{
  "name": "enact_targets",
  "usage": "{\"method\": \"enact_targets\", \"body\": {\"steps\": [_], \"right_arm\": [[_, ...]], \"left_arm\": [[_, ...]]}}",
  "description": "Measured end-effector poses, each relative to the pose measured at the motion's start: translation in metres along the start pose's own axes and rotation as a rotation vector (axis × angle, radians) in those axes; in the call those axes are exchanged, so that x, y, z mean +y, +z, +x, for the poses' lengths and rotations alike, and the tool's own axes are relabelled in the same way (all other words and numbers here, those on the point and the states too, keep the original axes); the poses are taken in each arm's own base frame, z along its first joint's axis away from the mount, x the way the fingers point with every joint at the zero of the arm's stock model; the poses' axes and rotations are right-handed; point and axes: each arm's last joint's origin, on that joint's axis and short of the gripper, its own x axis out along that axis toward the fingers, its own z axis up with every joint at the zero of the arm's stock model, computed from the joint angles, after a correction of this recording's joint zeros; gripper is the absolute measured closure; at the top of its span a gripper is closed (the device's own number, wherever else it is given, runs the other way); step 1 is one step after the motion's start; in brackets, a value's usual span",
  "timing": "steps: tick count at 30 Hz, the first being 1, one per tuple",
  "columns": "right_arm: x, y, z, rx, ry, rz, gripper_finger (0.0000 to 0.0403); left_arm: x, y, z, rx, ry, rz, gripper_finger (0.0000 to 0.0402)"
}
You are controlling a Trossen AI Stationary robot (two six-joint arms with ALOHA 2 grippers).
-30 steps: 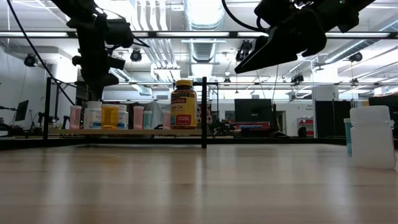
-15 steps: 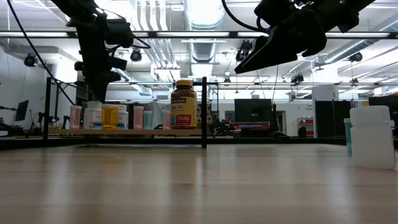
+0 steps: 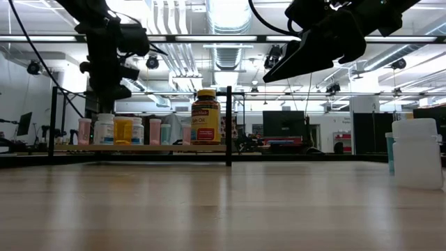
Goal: Pick and place medicine bottles onto shelf by color
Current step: Put the white pill bottle on the shelf
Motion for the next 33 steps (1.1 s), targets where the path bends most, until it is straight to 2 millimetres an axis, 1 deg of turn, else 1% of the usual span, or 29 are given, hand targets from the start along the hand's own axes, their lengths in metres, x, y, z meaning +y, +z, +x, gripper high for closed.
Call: {"method": "enact_targets", "body": {"steps": [6, 11, 13, 17, 22, 24, 27, 29, 33], "right_arm": [[0.0, 0.0, 0.0, 0.001, 0.0, 0.0, 0.0172], [0.0, 0.0, 0.0, 0.001, 0.0, 0.0, 0.0172], [0.0, 0.0, 0.0, 0.001, 0.0, 0.0, 0.0172], [0.0, 0.0, 0.0, 0.001, 0.0, 0.0, 0.0172], [0.0, 0.0, 0.0, 0.001, 0.0, 0.0, 0.0172], [0.0, 0.0, 0.0, 0.001, 0.0, 0.0, 0.0172], [0.0, 0.0, 0.0, 0.002, 0.0, 0.0, 0.0172], [0.0, 0.0, 0.0, 0.001, 0.0, -0.001, 0.0172], [0.0, 0.0, 0.0, 0.001, 0.0, -0.001, 0.0172]], "left_arm": [[-0.004, -0.002, 0.005, 0.019, -0.033, 0.047, 0.0401], [-0.003, -0.003, 0.002, 0.007, -0.051, 0.176, 0.0401], [-0.001, -0.003, -0.001, -0.002, -0.06, 0.2, 0.0401], [0.004, -0.001, -0.009, -0.041, -0.073, 0.185, 0.0401], [0.01, -0.004, -0.02, -0.092, -0.133, 0.19, 0.0401], [0.011, -0.006, -0.024, -0.114, -0.208, 0.183, 0.0401], [0.01, -0.009, -0.029, -0.143, -0.37, 0.159, 0.0401], [0.006, -0.012, -0.027, -0.132, -0.425, 0.123, 0.0401], [-0.002, -0.02, -0.015, -0.063, -0.413, 0.109, 0.0401]]}}
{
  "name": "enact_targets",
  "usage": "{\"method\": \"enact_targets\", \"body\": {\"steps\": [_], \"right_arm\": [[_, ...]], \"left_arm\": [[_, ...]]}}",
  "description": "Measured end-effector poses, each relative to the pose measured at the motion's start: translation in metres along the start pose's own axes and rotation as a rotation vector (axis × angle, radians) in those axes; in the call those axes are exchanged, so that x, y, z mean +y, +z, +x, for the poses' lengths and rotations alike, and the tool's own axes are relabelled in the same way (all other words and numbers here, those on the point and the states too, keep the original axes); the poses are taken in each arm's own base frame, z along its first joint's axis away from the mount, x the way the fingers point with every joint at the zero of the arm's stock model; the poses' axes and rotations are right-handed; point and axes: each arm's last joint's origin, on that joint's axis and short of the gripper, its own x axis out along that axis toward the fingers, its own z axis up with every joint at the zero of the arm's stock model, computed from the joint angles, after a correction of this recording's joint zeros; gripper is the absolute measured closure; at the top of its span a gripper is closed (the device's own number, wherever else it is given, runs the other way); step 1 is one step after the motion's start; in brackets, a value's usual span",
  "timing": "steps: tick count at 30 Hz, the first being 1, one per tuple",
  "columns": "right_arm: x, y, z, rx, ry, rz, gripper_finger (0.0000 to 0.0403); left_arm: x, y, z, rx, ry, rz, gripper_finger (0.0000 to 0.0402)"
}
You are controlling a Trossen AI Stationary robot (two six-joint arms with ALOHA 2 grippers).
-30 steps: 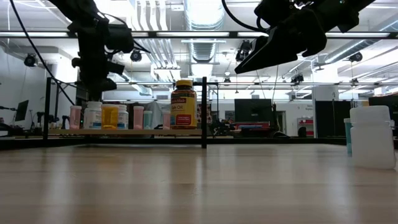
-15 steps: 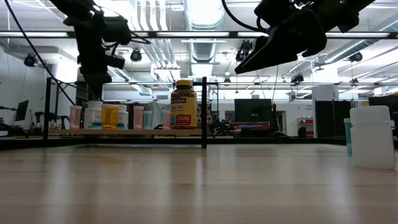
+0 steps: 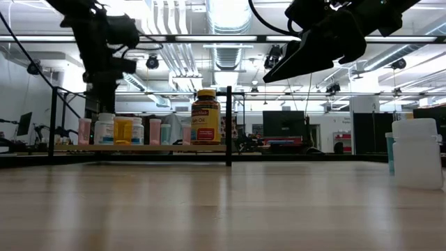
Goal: Pick and place medicine bottles onto shelf by color
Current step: Put the white pill bottle on the shelf
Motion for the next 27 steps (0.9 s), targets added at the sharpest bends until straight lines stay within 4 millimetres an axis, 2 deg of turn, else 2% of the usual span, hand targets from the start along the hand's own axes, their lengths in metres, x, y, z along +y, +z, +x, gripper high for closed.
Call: {"method": "enact_targets", "body": {"steps": [8, 13, 18, 24, 27], "right_arm": [[0.0, 0.0, 0.0, -0.001, 0.0, 0.001, 0.0172], [0.0, 0.0, 0.0, -0.001, 0.0, 0.001, 0.0172], [0.0, 0.0, 0.0, -0.001, -0.001, -0.001, 0.0172], [0.0, 0.0, 0.0, -0.001, -0.002, -0.005, 0.0172], [0.0, 0.0, 0.0, -0.001, -0.002, -0.006, 0.0172]], "left_arm": [[0.001, -0.006, 0.024, 0.124, 0.245, 0.029, 0.0401], [0.001, -0.005, 0.027, 0.143, 0.272, 0.039, 0.0401], [0.002, 0.0, 0.019, 0.1, 0.247, 0.022, 0.0402], [0.009, 0.014, -0.003, -0.009, 0.255, -0.047, 0.0402], [0.015, 0.017, -0.006, -0.031, 0.266, -0.076, 0.0402]]}}
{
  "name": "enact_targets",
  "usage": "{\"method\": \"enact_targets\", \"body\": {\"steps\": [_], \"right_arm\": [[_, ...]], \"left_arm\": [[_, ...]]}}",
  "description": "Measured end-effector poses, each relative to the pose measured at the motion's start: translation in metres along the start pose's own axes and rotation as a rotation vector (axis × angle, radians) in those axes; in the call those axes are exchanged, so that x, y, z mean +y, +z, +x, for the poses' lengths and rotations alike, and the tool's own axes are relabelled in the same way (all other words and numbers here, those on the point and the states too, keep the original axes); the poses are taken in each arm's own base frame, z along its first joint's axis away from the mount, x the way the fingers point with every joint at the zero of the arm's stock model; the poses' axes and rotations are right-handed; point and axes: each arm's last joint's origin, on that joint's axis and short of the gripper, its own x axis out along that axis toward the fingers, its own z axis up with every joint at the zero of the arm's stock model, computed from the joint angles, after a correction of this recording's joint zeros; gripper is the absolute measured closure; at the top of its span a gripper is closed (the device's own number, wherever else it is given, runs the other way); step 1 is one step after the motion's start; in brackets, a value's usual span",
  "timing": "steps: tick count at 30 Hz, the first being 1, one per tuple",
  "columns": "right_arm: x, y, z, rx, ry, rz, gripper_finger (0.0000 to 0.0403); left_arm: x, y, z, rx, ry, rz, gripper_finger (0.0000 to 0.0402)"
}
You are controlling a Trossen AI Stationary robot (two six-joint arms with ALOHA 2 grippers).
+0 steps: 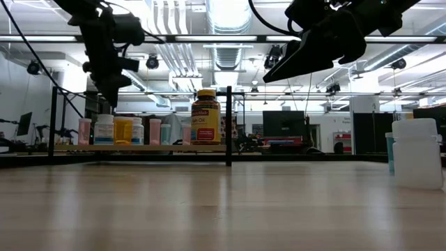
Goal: Pick and place medicine bottles onto shelf by color
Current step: Put the white pill bottle on the shelf
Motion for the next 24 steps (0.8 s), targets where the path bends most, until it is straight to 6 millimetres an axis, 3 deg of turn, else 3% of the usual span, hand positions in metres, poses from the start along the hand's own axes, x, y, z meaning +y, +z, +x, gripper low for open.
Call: {"method": "enact_targets", "body": {"steps": [11, 24], "right_arm": [[0.0, 0.0, 0.0, -0.001, 0.0, 0.0, 0.0172], [0.0, 0.0, 0.0, 0.0, 0.0, 0.0, 0.0172]], "left_arm": [[0.009, -0.001, 0.022, 0.076, 0.039, -0.039, 0.0402], [0.008, -0.004, 0.017, 0.077, -0.04, 0.063, 0.0402]]}}
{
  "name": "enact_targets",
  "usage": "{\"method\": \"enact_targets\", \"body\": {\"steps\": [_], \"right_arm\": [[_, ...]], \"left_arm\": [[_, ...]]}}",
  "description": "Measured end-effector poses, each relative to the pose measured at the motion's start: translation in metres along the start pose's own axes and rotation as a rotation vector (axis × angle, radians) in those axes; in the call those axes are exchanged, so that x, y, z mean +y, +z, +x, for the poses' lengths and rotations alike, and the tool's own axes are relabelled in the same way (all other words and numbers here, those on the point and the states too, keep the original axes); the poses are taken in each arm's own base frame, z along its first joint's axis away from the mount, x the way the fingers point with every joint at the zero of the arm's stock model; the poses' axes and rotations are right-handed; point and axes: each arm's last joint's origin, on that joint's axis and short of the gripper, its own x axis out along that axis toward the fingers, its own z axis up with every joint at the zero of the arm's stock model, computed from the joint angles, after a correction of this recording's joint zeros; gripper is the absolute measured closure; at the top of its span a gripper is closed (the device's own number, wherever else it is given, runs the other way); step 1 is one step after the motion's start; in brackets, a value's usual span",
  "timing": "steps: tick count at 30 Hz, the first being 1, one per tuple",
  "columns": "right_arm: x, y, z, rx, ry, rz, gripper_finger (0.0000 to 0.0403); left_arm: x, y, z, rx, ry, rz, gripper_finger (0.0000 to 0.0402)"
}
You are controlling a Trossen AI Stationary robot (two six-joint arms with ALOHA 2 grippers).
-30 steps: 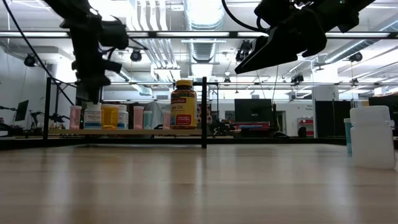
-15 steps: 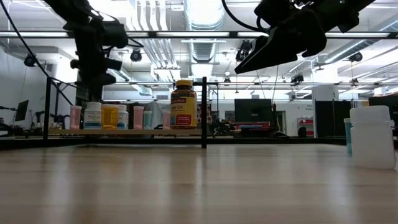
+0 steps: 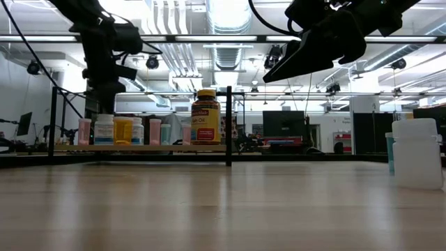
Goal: Pick and place medicine bottles onto shelf by color
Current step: Put the white pill bottle on the shelf
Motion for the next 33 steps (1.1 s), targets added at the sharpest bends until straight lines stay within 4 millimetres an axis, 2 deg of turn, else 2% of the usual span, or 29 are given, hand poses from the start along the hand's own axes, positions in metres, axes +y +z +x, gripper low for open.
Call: {"method": "enact_targets", "body": {"steps": [10, 13, 18, 26, 33], "right_arm": [[0.0, 0.0, 0.0, 0.0, 0.0, 0.0, 0.0172], [0.0, 0.0, 0.0, 0.0, 0.0, 0.0, 0.0172], [0.0, 0.0, 0.0, 0.0, 0.0, 0.0, 0.0172], [0.0, 0.0, 0.0, -0.001, 0.0, 0.001, 0.0172], [0.0, 0.0, 0.0, -0.001, 0.0, 0.0, 0.0172]], "left_arm": [[0.005, -0.007, -0.018, -0.075, 0.004, 0.004, 0.0402], [0.002, -0.009, -0.019, -0.088, -0.063, 0.008, 0.0402], [-0.009, -0.017, -0.003, -0.013, -0.173, 0.075, 0.0402], [-0.013, -0.014, 0.022, 0.128, 0.032, 0.096, 0.0402], [-0.015, -0.013, 0.028, 0.156, 0.043, 0.113, 0.0402]]}}
